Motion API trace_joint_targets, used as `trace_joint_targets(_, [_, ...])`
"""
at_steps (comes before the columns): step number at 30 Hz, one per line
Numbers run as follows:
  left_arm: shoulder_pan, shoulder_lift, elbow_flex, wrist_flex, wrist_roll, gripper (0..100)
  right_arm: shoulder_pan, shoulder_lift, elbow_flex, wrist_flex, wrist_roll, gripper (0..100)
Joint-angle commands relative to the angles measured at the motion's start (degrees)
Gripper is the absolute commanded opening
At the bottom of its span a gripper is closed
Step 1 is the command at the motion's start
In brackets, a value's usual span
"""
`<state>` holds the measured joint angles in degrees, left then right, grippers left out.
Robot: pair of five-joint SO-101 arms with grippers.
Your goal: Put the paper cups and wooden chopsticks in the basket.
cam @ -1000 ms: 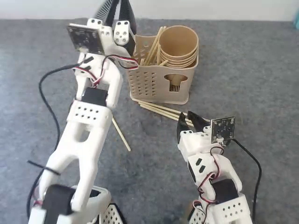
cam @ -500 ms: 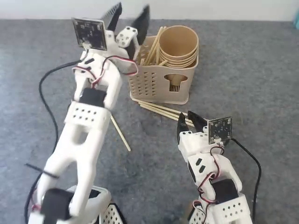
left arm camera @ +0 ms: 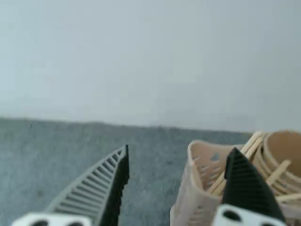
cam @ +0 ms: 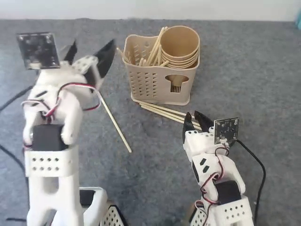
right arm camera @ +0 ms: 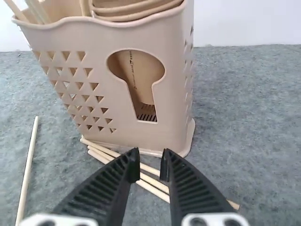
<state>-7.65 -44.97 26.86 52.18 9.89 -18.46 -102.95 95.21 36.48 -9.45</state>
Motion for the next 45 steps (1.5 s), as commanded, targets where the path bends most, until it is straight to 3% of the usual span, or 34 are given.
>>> trace_joint_targets(1, [-3.9,0.4,0.6,7.5,5.2,31,0.7,-1.0,-1.8,2.8,-1.5,8.4])
trace_joint_targets(6, [-6.9,7.6,9.5,4.9,13.5,31,1.0,-1.0,-2.0,3.6,-1.5,8.4])
trace_joint_targets(12, [-7.0,22.9,14.4,-0.4,16.5,29,6.4,-0.9,-5.0,7.2,-4.5,8.1])
trace_joint_targets(18, [-6.9,38.9,7.8,0.3,16.2,18,7.5,-0.9,-13.3,22.6,-6.1,3.3])
trace_joint_targets(26, [-6.9,57.3,-6.9,9.5,16.3,27,8.5,-0.8,-13.5,22.5,-5.9,3.4])
trace_joint_targets(33, [-6.9,66.6,-16.7,10.0,16.4,27,8.7,-0.8,-13.5,22.5,-4.3,3.4])
trace_joint_targets(40, [-6.4,68.9,-18.5,11.0,16.4,27,8.7,-0.9,-13.5,22.5,-4.4,3.4])
trace_joint_targets(45, [-4.0,69.4,-18.5,12.5,15.9,14,8.7,-0.9,-13.5,22.5,-4.0,3.4])
